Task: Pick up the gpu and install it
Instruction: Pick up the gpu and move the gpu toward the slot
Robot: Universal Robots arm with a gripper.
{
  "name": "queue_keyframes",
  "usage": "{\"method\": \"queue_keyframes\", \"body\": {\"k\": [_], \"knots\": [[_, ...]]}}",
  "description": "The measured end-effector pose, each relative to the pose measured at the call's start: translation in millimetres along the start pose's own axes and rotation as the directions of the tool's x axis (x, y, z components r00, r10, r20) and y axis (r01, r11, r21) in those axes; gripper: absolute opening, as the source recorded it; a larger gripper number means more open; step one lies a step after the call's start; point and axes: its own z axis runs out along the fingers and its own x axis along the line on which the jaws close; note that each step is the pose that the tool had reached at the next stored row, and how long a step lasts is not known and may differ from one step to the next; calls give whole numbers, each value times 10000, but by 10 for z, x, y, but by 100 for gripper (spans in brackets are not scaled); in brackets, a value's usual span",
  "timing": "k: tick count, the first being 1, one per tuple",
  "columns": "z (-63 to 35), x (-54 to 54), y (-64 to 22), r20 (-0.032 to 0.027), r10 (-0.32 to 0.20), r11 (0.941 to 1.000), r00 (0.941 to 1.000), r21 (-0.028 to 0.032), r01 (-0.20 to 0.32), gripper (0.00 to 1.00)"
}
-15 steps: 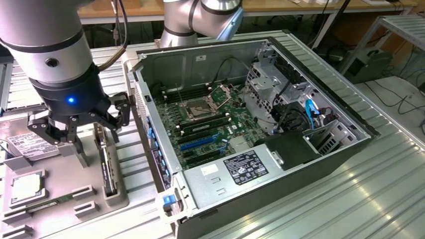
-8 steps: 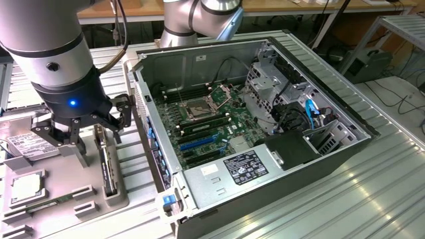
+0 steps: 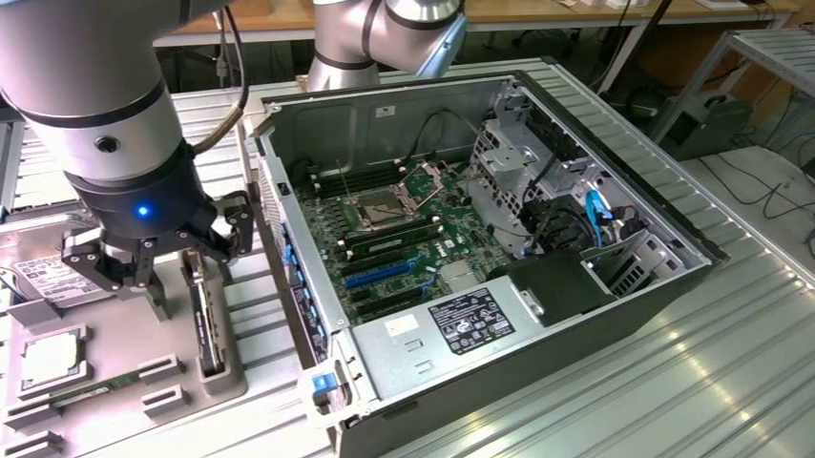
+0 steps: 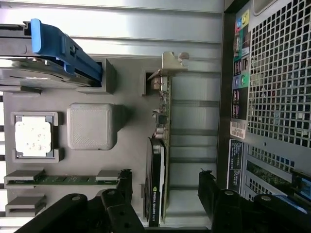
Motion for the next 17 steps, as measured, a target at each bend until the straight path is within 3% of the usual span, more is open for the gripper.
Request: {"method": "queue_keyframes", "body": {"k": [1, 17], "knots": [[11, 0, -13, -40, 1, 10000, 10000, -2, -1, 66], [303, 13, -16, -245, 214, 9998, 9995, 3, -214, 66]]}}
